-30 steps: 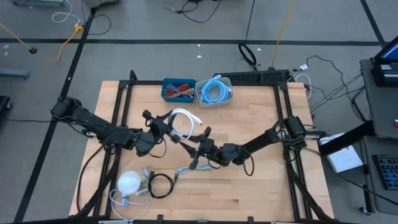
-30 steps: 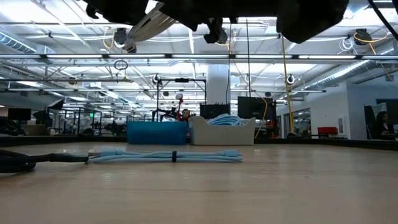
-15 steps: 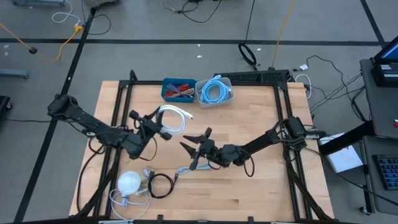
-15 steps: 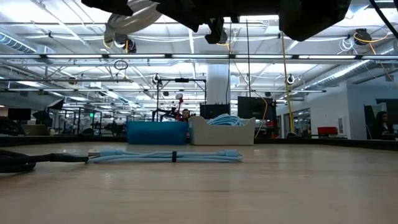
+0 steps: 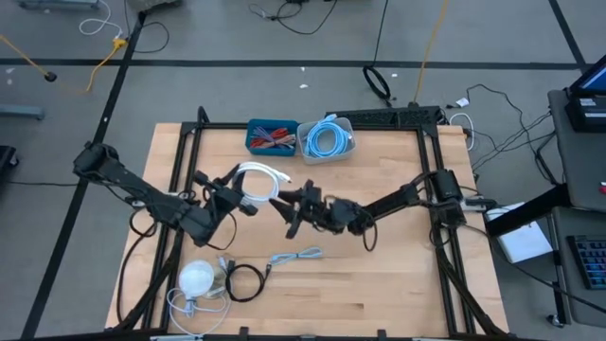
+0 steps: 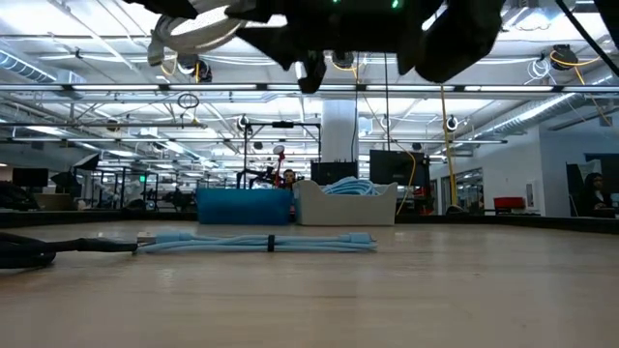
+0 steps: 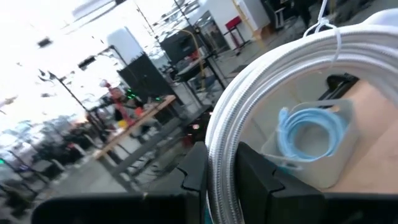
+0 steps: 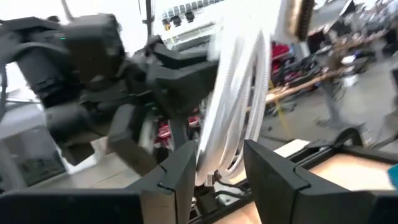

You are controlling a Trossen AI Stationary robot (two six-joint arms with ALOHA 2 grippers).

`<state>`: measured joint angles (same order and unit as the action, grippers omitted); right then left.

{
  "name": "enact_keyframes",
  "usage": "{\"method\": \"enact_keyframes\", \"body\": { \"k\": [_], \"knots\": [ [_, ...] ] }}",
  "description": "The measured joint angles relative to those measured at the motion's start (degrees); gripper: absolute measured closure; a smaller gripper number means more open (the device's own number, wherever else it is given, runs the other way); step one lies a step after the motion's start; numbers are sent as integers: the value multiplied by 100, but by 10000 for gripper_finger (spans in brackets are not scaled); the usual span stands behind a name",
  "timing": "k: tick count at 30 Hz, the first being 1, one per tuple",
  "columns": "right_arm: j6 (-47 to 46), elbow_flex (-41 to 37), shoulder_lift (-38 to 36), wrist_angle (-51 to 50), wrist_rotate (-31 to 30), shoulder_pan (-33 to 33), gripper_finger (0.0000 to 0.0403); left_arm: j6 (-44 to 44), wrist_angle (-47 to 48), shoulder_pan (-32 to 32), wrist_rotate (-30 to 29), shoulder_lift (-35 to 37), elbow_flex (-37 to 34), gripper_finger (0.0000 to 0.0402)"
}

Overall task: Pick & Place USB Port
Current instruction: Put the white hdmi cable into the gray bin

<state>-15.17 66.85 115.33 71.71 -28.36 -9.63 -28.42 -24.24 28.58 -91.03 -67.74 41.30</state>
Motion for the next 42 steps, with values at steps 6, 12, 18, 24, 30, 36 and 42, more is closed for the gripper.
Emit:
{"method": "enact_keyframes", "body": {
  "k": [6, 12, 18, 24, 30, 36, 42],
  "knots": [
    [-741, -3, 0, -25, 740, 357, 263, -540, 6, 0, 101, 384, 0, 348],
    [-1063, 2, 0, 93, 787, 508, 206, -649, 9, 26, 127, 852, 2, 377],
    [-1142, 2, 0, 337, 1055, 628, 137, -615, 62, 98, 112, 818, 2, 377],
    [-1072, 11, 0, 588, 1236, 636, 92, -391, 88, 107, 133, 569, 2, 377],
    [-968, 364, -7, -44, 1812, 656, 94, -287, 31, 57, 267, 325, 2, 377],
    [-436, 633, -7, -727, 1787, 455, 177, -437, -46, 33, 244, 355, 2, 377],
    [-168, 640, -7, -920, 1691, 345, 335, -562, -67, 155, 243, 408, 2, 377]
  ]
}}
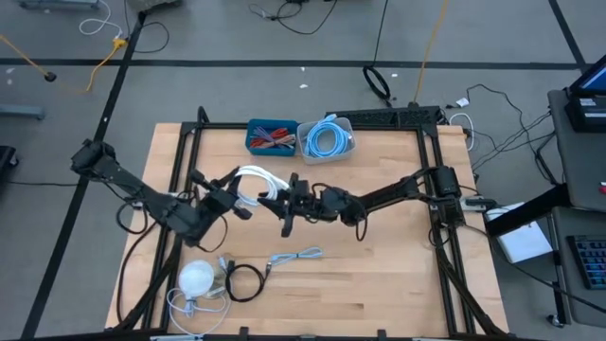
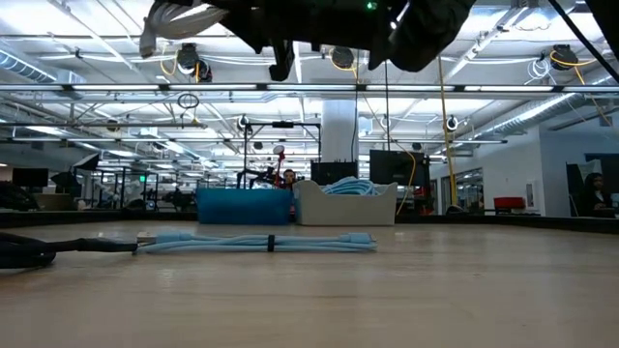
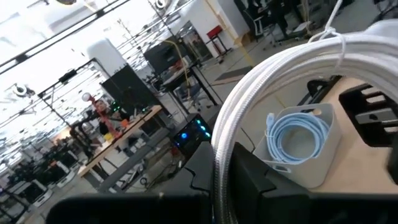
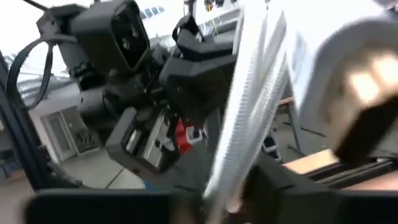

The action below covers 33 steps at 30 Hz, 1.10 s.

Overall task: Pick & Place USB Port
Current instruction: Put the white hdmi cable into the gray bin

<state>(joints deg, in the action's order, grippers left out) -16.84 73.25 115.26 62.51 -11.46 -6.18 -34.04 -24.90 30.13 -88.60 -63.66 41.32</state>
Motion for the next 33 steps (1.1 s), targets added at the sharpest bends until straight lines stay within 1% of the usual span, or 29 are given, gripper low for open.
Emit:
{"method": "enact_keyframes", "body": {
  "k": [1, 2, 4, 6, 11, 13, 14, 15, 16, 18, 19, 21, 23, 24, 25, 26, 28, 29, 31, 33],
  "knots": [
    [3, 3, -3, -119, 2, -13, 364, -86, -39, 41, -9, 0, 0, 377],
    [11, 9, -14, -261, 1, -17, 375, -199, -93, 84, -43, -2, 0, 377],
    [-74, -5, -164, -876, -46, -15, 376, -509, -229, 231, -75, 36, 0, 371],
    [-127, -33, -456, -1753, -37, -11, 376, -647, -273, 444, -61, 113, 0, 350],
    [-22, -60, -1512, -4396, 45, -24, 376, -843, -270, 1107, 0, 426, 0, 293],
    [-168, -77, -2123, -5449, 136, -28, 376, -829, -316, 1372, -331, 599, 10, 278],
    [-351, -116, -2393, -6296, 303, 1, 376, -773, -354, 1494, -328, 687, 22, 272],
    [-504, -109, -2600, -6815, 574, 41, 376, -694, -355, 1588, -308, 753, 31, 266],
    [-617, -46, -2788, -7360, 646, 64, 376, -582, -338, 1686, -304, 827, 26, 262],
    [-862, 158, -3231, -8635, 530, 127, 376, -403, -272, 1820, -244, 930, 18, 256],
    [-1023, 294, -3431, -9101, 428, 164, 376, -331, -261, 1873, -190, 1017, 13, 255],
    [-1245, 501, -3642, -10063, 362, 180, 376, -77, -260, 1972, 76, 1189, 15, 254],
    [-1436, 632, -3635, -11006, 351, 171, 376, 328, 96, 1992, 718, 1368, 19, 256],
    [-1550, 700, -3588, -11334, 361, 161, 376, 623, 378, 1966, 1166, 1444, 20, 258],
    [-1657, 741, -3534, -11543, 346, 123, 376, 1018, 804, 1892, 1658, 1528, 43, 263],
    [-1776, 791, -3454, -11783, 284, 82, 376, 1518, 1440, 1759, 2205, 1608, 110, 268],
    [-1926, 928, -3254, -12233, 237, 86, 377, 2728, 2959, 1246, 3465, 1712, 435, 281],
    [-1976, 977, -3169, -12434, 251, 88, 377, 3225, 3566, 869, 4154, 1716, 599, 288],
    [-2025, 1065, -2850, -12626, 276, 23, 377, 3680, 4378, 74, 5394, 1567, 744, 299],
    [-1993, 1244, -2529, -12618, 440, -39, 377, 3687, 4589, -641, 6314, 1375, 750, 304]
  ]
}}
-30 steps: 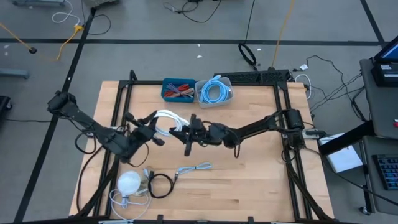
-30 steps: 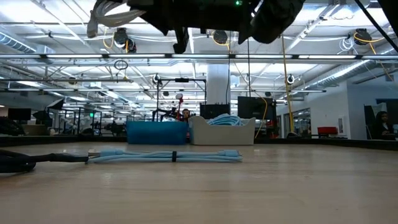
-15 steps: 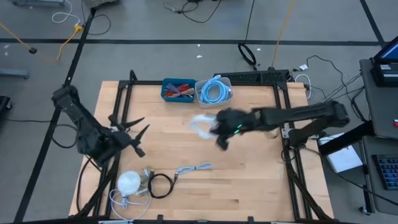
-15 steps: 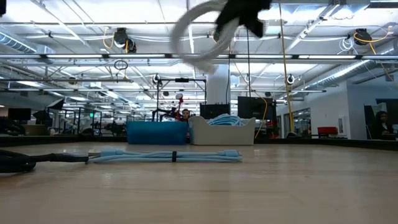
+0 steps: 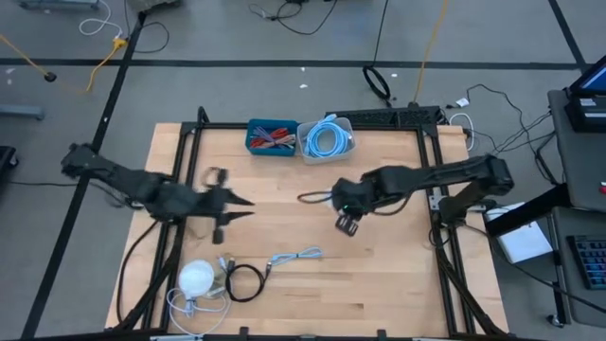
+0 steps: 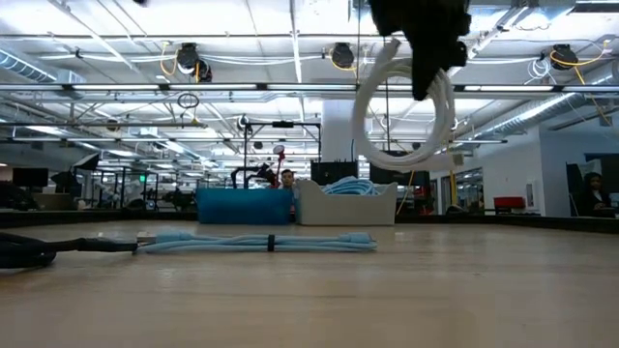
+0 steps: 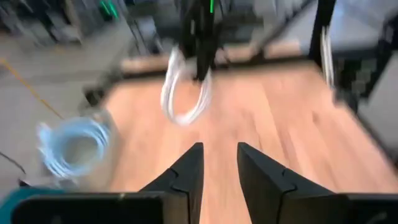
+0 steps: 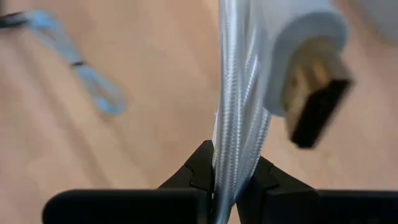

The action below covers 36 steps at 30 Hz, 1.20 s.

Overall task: Pick & Place USB Port
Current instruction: Put the white hdmi cable into the gray bin

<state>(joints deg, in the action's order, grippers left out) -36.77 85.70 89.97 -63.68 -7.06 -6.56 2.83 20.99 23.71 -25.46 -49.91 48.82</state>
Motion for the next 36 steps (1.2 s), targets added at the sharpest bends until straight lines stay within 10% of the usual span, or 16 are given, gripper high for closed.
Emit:
{"method": "enact_keyframes", "body": {
  "k": [8, 20, 36],
  "knots": [
    [483, 1476, 1105, -83, -378, -704, 377, -1195, -198, -1613, 1825, -908, 38, 281],
    [304, 2362, 1476, -403, -349, -1312, 377, -2025, -1198, -2148, 4027, -1184, 68, 252],
    [753, 2278, 1523, 519, -340, -1178, 377, -1730, -1808, -2081, 4404, -1986, 222, 252]
  ]
}}
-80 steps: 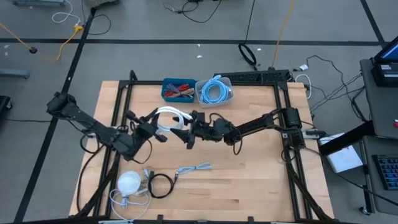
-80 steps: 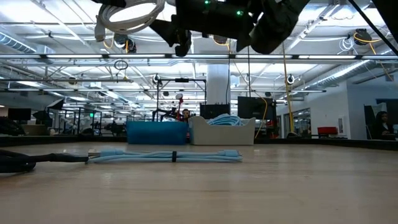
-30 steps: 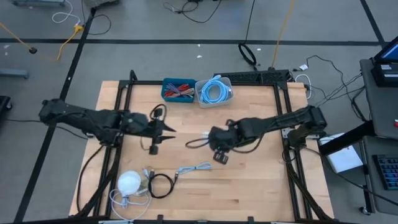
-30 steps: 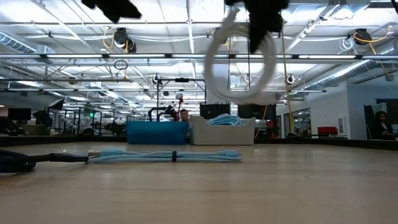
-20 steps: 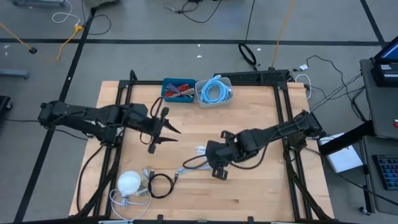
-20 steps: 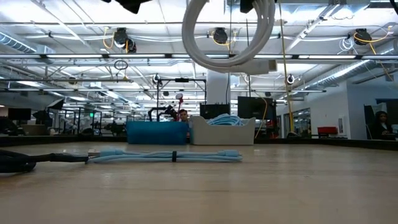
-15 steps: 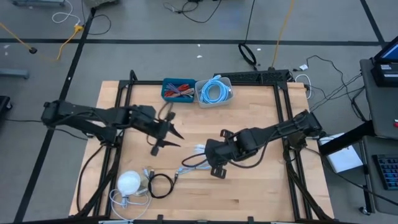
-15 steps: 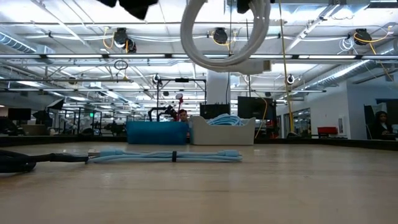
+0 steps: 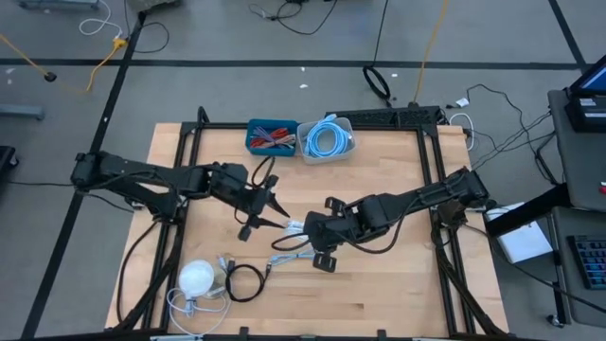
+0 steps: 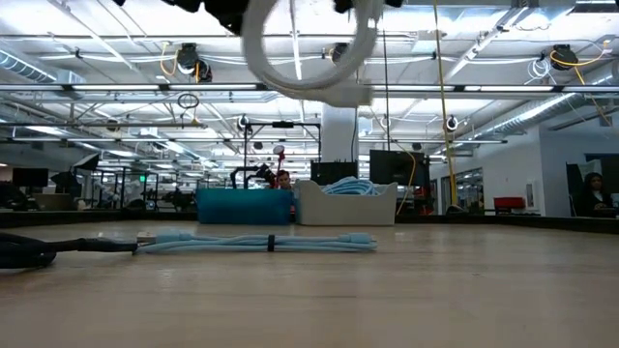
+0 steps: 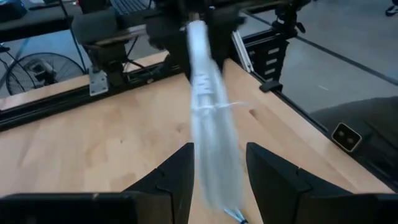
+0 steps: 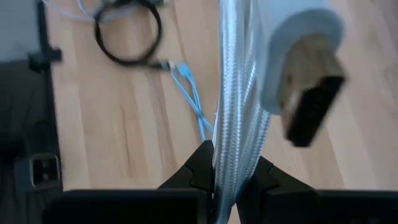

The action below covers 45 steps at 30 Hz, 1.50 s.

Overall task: Pick & Place USB Port
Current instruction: Put the white hdmi cable into the gray bin

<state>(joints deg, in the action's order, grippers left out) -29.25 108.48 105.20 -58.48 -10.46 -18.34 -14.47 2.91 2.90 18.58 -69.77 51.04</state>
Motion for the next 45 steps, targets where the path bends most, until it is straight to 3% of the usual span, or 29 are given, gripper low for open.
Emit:
{"method": "enact_keyframes", "body": {
  "k": [6, 14, 17, 20, 25, 28, 33, 35, 38, 42, 45],
  "knots": [
    [165, -288, -1, 397, 10, 85, 377, 22, 161, 24, 0, -388, 351, 250],
    [187, -388, -1, 381, 2, 141, 377, 124, 342, 32, 72, -1013, 499, 213],
    [170, -390, -1, 381, -11, 141, 377, 149, 283, 28, -38, -1039, 501, 252],
    [216, -393, -1, 425, -16, 137, 371, 155, 298, 24, 132, -1039, 501, 354],
    [406, -399, -119, 890, -70, 11, 305, 555, 110, 134, -252, -993, 481, 363],
    [464, -396, -297, 1206, -265, -144, 279, 652, -84, 330, -824, -605, 331, 363],
    [668, -392, -648, 1310, -1372, -604, 267, 667, 338, 614, -1926, 546, 212, 364],
    [762, -393, -804, 1283, -1701, -795, 268, 738, 663, 743, -2768, 1131, 98, 364],
    [993, -389, -930, 1348, -2676, -1204, 271, 753, 477, 937, -3847, 2085, -202, 365],
    [1683, -847, -953, 2466, -4193, -1475, 270, 554, -976, 1153, -3566, 3258, -1073, 365],
    [2708, -1707, -918, 4546, -4266, -1400, 269, 549, -2016, 1163, -3127, 3795, -1788, 365]
  ]
}}
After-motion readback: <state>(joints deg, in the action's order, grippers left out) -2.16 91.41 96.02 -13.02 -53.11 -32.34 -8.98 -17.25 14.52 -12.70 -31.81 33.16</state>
